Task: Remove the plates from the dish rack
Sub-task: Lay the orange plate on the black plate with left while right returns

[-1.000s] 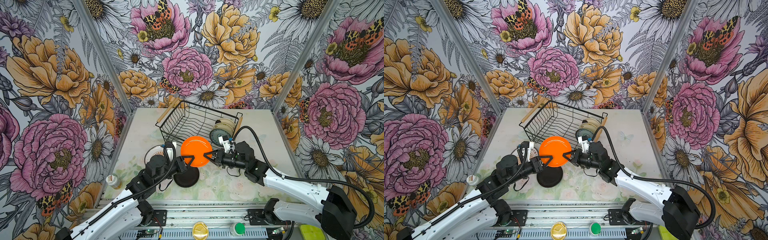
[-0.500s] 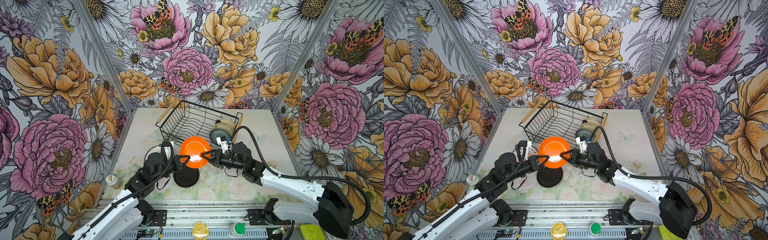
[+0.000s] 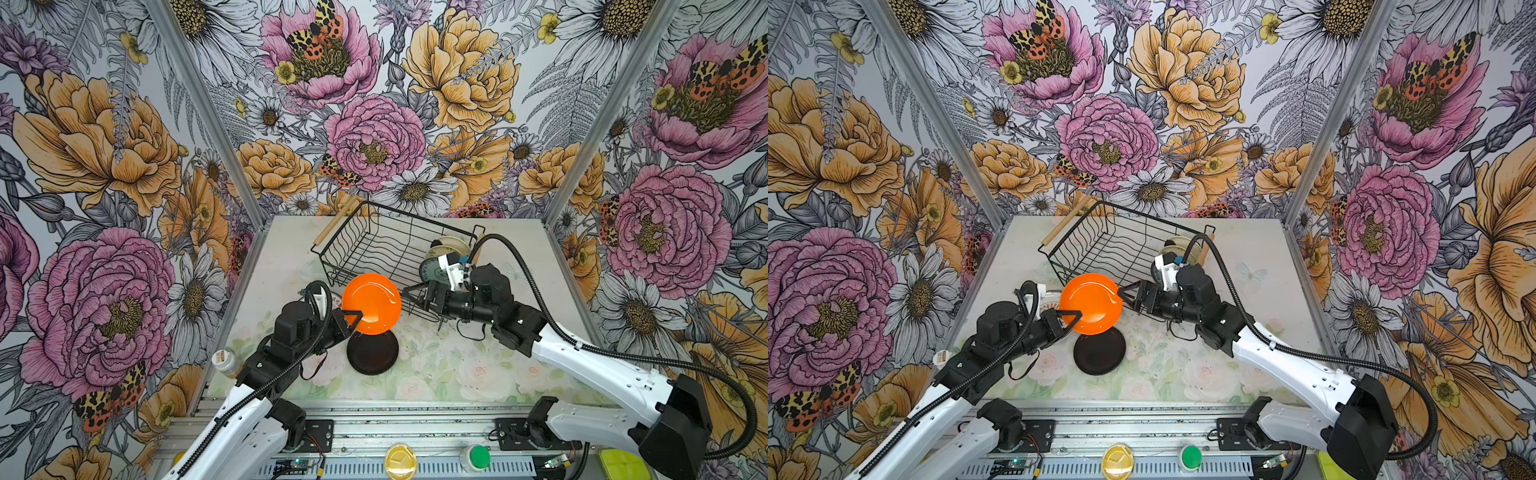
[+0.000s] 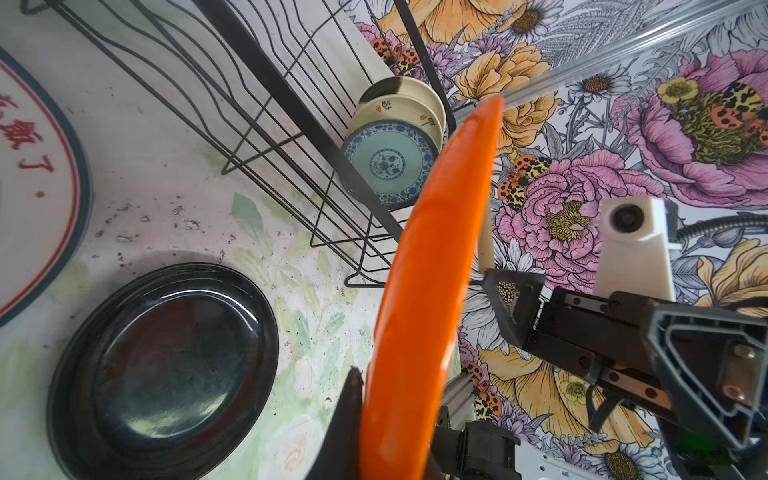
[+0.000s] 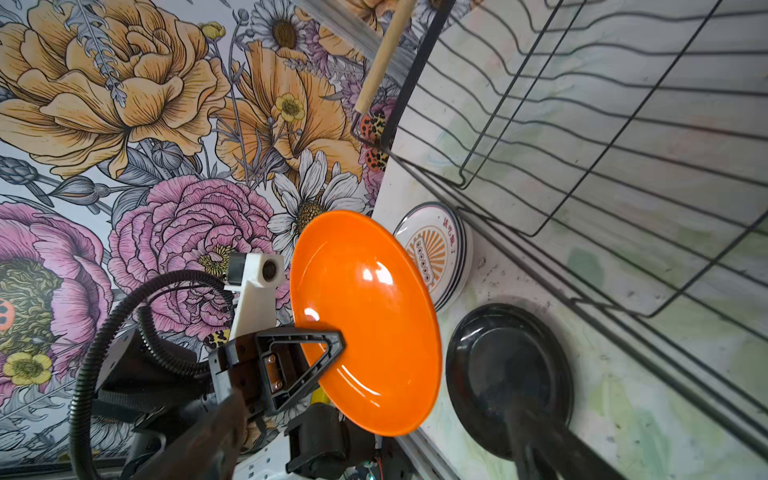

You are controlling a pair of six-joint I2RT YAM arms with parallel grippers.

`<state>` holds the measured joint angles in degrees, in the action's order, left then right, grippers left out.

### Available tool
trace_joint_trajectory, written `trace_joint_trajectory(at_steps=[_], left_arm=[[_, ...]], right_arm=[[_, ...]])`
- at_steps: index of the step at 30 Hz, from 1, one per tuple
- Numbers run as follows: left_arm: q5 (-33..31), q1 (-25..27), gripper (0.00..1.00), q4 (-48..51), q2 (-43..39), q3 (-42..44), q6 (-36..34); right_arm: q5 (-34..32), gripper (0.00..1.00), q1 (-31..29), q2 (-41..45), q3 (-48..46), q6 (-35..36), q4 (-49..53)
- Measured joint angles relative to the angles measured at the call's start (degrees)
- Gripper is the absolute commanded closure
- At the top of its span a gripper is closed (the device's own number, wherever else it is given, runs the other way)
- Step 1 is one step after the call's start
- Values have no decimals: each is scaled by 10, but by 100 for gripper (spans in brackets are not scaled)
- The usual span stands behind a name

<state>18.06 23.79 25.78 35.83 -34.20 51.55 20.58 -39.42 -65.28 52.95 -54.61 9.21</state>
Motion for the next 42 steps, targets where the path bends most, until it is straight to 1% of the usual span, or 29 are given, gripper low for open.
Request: trace_joint_trajectory(at_steps=[3,6,8,12,16,19,21,24,28,32,36,42], left_arm=[[8,-32,100,37,-1,-14,2],[9,-50,100,79,-1,-20,6],[9,-53,100,105,0,-20,11],[9,-53,100,144,4,-20,26],[6,-42,100,163,3,-17,41],[-5,-23,100,165,3,-8,52],[-16,2,100,166,4,3,63],[-37,40,100,169,4,23,80],[-61,72,100,170,0,44,97],[-72,75,99,150,-10,80,112],[-72,76,96,132,-1,114,122],[-73,81,96,105,6,130,131]], right_arm=[[-14,1,35,15,34,68,62],[-64,1,54,18,91,157,139],[-115,1,54,21,127,217,174],[-255,1,54,38,164,324,206],[-394,1,54,38,184,386,222],[-467,1,54,33,188,405,224],[-506,1,54,29,188,410,230],[-539,1,54,28,187,409,236],[-560,1,58,28,184,387,237],[-559,1,58,26,181,373,238],[-541,1,58,24,173,366,240],[-526,1,58,26,167,354,242]])
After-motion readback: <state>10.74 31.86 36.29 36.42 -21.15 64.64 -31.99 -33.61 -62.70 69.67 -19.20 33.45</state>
